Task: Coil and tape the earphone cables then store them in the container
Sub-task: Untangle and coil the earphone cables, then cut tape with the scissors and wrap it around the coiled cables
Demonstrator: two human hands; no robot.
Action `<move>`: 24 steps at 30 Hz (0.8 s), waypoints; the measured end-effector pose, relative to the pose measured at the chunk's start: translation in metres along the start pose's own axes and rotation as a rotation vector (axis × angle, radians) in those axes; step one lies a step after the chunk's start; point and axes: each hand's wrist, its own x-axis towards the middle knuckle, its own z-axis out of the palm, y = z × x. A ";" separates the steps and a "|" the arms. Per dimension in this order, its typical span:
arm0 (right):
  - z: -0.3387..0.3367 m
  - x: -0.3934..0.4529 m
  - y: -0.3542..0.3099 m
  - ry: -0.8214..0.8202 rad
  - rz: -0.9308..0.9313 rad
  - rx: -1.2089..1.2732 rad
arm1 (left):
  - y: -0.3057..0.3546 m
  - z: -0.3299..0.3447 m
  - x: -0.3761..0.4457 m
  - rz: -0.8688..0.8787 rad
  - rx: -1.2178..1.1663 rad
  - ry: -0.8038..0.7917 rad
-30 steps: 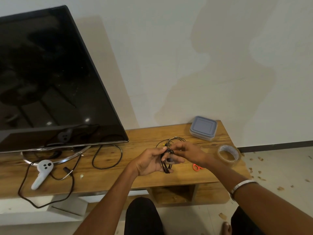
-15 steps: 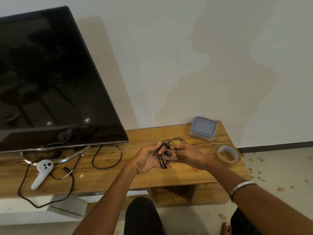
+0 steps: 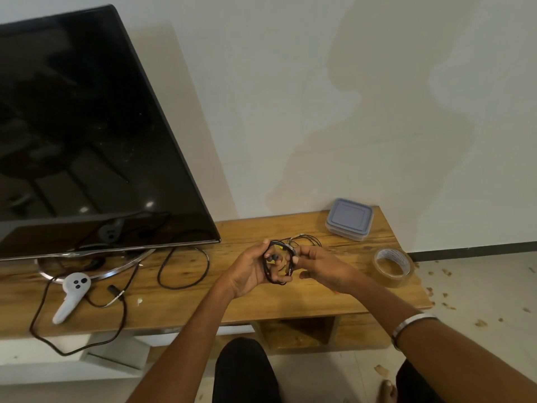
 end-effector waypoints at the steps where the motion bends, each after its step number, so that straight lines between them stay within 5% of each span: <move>1: 0.001 0.000 0.000 0.001 0.006 0.004 | 0.000 0.000 0.000 0.007 0.011 0.016; 8: 0.008 0.002 -0.001 0.041 0.063 0.179 | -0.010 -0.001 0.006 0.057 0.069 0.155; 16: 0.019 0.022 0.017 0.114 0.081 0.007 | -0.030 -0.015 0.019 0.061 0.180 0.505; 24: 0.039 0.060 0.058 0.249 0.231 -0.147 | -0.082 -0.069 0.033 0.071 0.742 0.733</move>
